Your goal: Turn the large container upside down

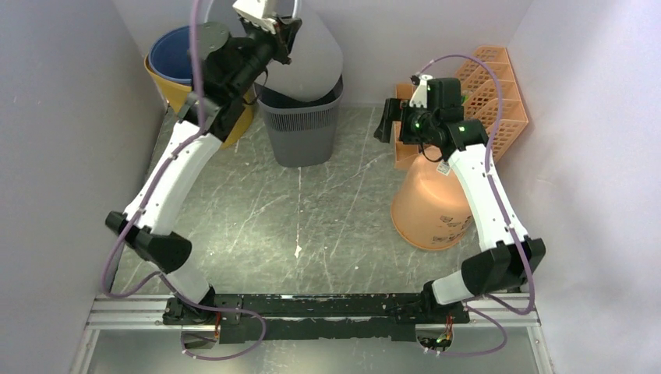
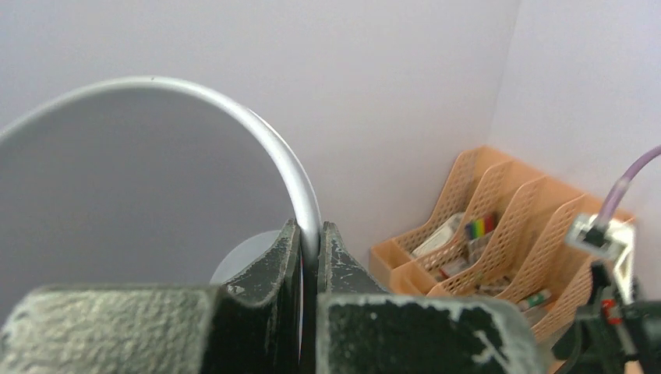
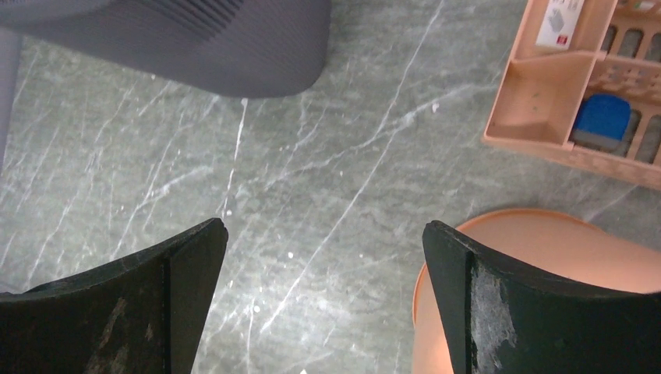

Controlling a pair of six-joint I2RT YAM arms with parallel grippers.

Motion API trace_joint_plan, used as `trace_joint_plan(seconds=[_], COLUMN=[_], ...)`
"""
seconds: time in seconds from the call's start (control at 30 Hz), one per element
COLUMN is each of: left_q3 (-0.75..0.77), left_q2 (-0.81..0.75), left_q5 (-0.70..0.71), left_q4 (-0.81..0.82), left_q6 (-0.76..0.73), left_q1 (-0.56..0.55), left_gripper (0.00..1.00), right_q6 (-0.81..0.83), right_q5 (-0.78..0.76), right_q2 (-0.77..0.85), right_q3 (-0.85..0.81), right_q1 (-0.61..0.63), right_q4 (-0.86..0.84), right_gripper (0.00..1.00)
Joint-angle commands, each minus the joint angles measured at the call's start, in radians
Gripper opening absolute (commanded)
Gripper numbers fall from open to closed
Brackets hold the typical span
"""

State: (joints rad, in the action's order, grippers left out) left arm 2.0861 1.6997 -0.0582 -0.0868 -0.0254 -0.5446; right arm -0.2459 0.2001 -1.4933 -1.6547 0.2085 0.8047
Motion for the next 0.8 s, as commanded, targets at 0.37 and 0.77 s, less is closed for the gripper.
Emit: trace_joint_plan(seconds=[0.37, 0.77], left_q3=[-0.145, -0.647], left_q2=[-0.388, -0.643], left_q5=[-0.107, -0.14], left_q4=[0.104, 0.177], left_q6=[0.415, 0.714], left_q1=[-0.001, -0.002], left_gripper=[0.07, 0.07], right_q6=[0.005, 0.014], right_q5=[0.003, -0.079], right_q2=[0.23, 0.125], right_q3=[0.083, -0.21], right_q1=[-0.006, -0.006], right_q4=[-0.005, 0.066], right_gripper=[1.0, 1.0])
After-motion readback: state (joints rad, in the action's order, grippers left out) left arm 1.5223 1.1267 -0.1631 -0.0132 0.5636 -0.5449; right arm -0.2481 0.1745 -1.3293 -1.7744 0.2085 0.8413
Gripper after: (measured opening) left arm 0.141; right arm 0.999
